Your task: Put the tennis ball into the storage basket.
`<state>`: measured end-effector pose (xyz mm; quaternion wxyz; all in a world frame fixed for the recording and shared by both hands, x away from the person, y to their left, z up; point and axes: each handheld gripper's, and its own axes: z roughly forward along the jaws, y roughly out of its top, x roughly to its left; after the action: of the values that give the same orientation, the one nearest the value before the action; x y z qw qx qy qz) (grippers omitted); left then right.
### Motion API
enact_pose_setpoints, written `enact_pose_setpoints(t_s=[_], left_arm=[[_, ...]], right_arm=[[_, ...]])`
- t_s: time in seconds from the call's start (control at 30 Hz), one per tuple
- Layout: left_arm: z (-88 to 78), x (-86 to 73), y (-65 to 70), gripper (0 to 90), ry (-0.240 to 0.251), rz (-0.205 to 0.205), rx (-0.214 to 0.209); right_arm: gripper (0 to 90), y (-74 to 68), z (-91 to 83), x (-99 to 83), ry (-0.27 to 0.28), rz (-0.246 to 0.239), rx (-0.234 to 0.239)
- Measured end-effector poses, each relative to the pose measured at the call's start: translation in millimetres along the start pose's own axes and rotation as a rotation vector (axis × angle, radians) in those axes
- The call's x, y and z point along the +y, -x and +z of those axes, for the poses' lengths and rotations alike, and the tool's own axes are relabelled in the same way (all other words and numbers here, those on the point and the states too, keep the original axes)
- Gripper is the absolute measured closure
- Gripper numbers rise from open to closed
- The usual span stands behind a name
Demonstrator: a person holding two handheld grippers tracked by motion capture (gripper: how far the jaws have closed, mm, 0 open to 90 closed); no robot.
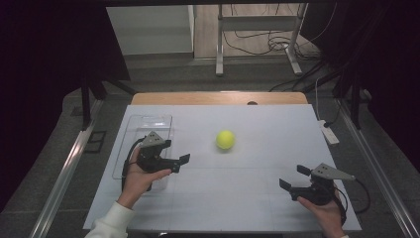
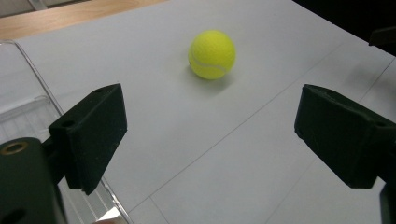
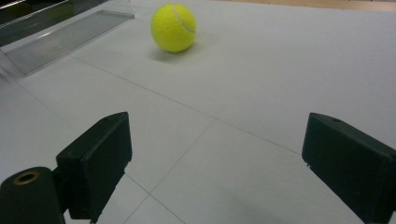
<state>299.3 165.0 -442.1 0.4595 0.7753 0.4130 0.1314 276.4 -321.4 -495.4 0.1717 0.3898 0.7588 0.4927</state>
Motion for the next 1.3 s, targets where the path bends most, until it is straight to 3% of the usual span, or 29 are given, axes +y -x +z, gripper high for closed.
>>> enact_pose_setpoints(t_s=[1.3], left_arm=[[25.8,44.6,0.1,8.9,-0.06,0.107,-0.01]], right_arm=[[8.8,-0.1,5.8,0.0,-0.017,-0.016,0.005]])
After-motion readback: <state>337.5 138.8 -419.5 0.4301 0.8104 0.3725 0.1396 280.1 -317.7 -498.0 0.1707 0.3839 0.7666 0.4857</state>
